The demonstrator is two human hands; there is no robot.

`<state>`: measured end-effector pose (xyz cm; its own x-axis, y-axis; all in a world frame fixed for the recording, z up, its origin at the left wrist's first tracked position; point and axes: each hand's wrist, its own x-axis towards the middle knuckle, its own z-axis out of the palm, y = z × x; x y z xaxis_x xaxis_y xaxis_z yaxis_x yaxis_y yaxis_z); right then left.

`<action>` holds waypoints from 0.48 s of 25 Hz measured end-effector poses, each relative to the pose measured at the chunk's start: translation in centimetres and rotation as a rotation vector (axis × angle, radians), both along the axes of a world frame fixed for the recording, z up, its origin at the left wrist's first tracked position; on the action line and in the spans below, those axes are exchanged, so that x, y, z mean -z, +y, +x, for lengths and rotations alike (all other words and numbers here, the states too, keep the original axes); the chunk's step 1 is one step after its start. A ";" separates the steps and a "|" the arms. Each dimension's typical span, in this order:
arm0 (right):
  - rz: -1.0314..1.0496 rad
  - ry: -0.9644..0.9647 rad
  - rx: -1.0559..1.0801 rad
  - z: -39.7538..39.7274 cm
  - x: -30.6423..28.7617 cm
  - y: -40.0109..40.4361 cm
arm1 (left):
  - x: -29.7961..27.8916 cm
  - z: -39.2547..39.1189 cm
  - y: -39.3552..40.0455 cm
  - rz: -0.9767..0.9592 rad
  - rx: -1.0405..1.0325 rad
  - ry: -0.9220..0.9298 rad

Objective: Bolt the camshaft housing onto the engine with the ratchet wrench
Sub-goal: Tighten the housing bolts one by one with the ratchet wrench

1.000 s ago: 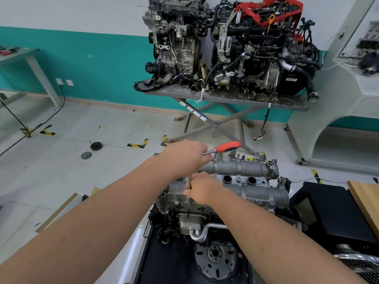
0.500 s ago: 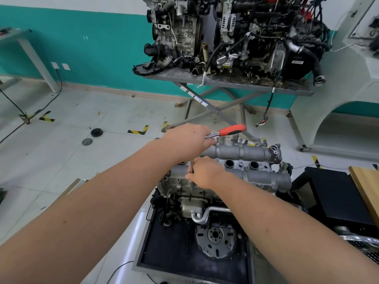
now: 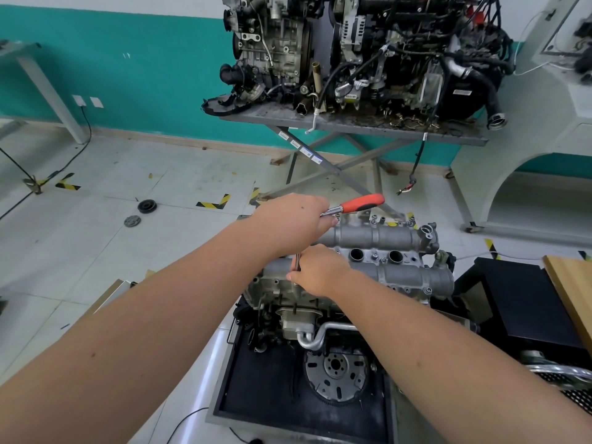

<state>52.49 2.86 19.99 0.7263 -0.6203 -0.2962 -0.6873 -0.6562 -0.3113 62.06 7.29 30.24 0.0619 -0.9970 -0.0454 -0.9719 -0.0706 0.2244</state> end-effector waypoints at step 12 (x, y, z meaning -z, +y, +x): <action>0.020 -0.013 0.029 0.2 0.2 -0.1 | 0.1 0.1 -0.3 -0.020 0.012 -0.013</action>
<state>52.66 2.78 19.82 0.7119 -0.6352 -0.2995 -0.7019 -0.6297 -0.3330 62.19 6.98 30.12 0.0501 -0.9984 -0.0251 -0.9755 -0.0544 0.2132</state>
